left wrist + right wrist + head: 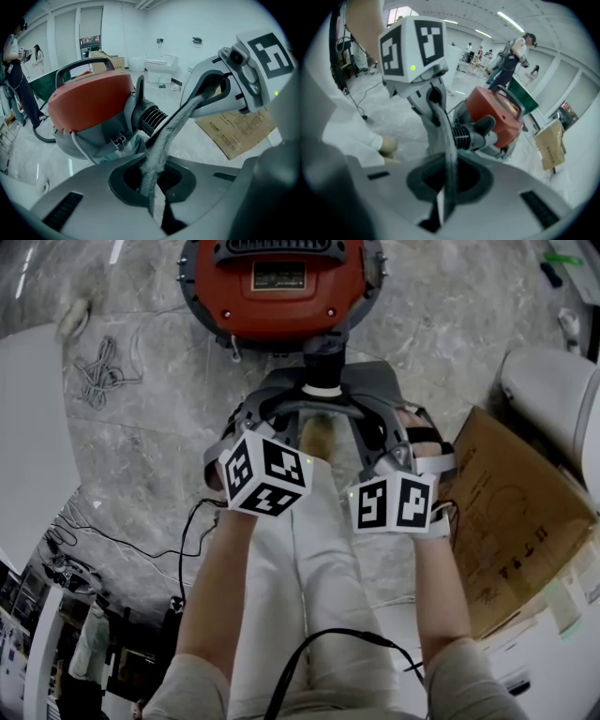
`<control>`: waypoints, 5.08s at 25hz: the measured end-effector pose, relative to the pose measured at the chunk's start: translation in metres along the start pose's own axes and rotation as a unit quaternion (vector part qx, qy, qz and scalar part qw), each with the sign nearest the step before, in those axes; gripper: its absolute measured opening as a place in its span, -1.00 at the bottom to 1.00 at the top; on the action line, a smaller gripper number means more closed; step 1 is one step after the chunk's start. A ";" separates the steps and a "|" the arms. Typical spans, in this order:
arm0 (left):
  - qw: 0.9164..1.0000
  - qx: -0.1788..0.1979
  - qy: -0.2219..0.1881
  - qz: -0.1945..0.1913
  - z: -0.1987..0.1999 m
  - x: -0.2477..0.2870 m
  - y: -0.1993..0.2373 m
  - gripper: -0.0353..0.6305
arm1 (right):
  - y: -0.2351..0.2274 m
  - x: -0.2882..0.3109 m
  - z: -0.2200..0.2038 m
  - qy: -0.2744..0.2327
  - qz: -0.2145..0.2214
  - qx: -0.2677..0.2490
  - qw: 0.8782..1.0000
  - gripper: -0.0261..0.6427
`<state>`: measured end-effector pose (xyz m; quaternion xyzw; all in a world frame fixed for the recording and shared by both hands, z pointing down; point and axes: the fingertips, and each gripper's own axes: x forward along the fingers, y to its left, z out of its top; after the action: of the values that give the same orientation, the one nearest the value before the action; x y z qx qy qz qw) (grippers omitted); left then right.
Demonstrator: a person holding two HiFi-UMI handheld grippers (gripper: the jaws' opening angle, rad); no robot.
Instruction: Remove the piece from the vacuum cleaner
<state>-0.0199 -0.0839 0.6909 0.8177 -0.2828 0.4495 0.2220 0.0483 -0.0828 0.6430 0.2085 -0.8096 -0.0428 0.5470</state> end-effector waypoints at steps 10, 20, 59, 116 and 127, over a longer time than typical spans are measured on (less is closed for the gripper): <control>0.999 0.039 0.003 -0.004 0.006 -0.011 -0.007 -0.80 | 0.002 0.009 -0.015 -0.036 0.005 0.116 0.993 -0.85; 0.998 0.066 0.019 0.013 0.014 -0.022 -0.011 -0.80 | 0.005 0.017 -0.021 -0.080 0.044 0.269 0.959 -0.84; 0.997 0.071 0.018 0.008 0.004 -0.020 -0.016 -0.80 | 0.014 0.018 -0.022 -0.080 0.036 0.290 0.953 -0.84; 0.999 0.027 0.015 -0.021 -0.011 -0.058 -0.034 -0.80 | 0.037 -0.034 0.004 -0.054 0.035 0.200 0.978 -0.85; 0.999 0.030 -0.002 -0.031 0.019 -0.137 -0.039 -0.80 | 0.024 -0.106 0.048 -0.077 0.048 0.209 0.974 -0.85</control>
<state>-0.0423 -0.0310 0.5592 0.8333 -0.2446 0.4488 0.2105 0.0313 -0.0282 0.5387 0.2748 -0.8495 0.1379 0.4287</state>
